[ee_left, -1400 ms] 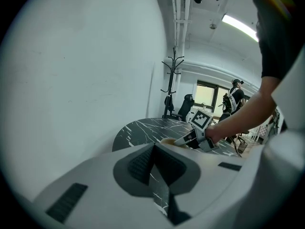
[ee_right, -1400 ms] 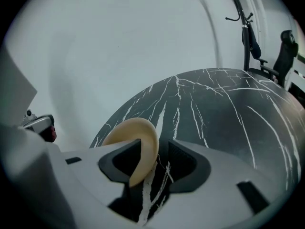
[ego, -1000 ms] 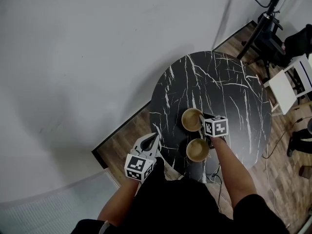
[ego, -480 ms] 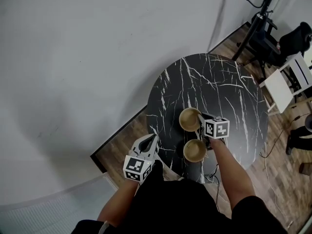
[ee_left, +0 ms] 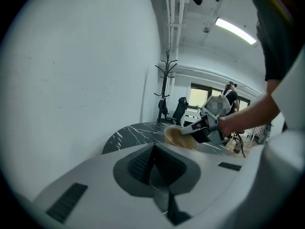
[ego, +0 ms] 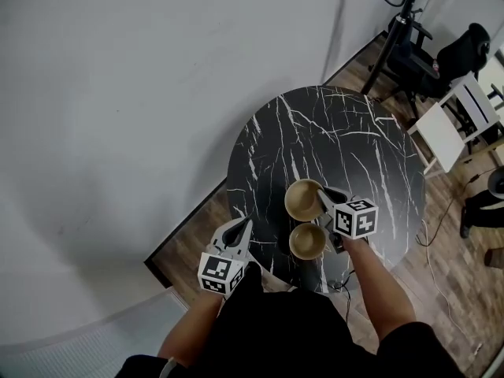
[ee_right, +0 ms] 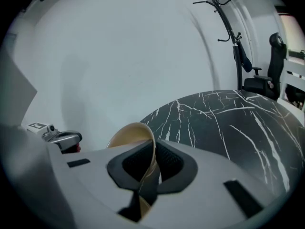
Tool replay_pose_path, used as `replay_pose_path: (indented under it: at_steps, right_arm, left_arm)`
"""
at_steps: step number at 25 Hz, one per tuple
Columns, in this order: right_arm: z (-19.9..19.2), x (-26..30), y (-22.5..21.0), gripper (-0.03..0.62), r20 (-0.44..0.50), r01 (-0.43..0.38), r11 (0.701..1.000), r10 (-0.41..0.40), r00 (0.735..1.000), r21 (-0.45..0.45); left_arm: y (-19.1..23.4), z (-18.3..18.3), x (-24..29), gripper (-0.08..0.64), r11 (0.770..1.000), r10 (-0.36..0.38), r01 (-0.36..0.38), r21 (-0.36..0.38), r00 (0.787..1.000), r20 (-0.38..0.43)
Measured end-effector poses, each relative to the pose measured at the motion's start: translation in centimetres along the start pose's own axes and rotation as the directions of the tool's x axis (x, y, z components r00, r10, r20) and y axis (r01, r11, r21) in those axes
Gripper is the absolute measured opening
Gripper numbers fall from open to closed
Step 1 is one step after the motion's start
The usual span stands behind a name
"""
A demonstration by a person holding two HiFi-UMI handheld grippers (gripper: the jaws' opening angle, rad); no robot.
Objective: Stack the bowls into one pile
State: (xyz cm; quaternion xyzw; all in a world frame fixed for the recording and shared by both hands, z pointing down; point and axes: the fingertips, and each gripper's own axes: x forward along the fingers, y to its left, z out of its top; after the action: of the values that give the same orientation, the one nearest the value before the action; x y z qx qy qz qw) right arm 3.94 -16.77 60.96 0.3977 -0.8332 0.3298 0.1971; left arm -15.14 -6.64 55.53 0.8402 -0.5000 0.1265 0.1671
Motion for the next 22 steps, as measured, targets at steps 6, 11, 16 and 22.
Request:
replay_pose_path:
  at_steps: [6,11,16,22]
  right_arm:
    - [-0.4,-2.5,0.9,0.034,-0.006,-0.022,0.998,0.022,1.000,-0.059]
    - [-2.7,-3.6,2.1,0.034,-0.059,-0.053,0.994,0.047,0.997,-0.091]
    - [-5.3,-3.6,3.1,0.034,-0.108,-0.059,0.991,0.046,0.993,-0.116]
    - [-8.5,-4.6,2.7,0.034,-0.160,-0.048,0.994,0.032,0.987,-0.102]
  left_arm:
    - [-0.9,0.5,0.8,0.014,0.999,-0.030,0.030,0.014,1.000,0.006]
    - [-1.4,0.3,0.6,0.014,0.999,-0.045,0.045,0.020,0.999,-0.005]
    - [-2.1,0.2,0.6,0.014,0.998,-0.066,0.066,0.021,0.998,-0.006]
    - [-2.1,0.3,0.6,0.014,0.997,-0.069,0.069,0.029,0.998,-0.005]
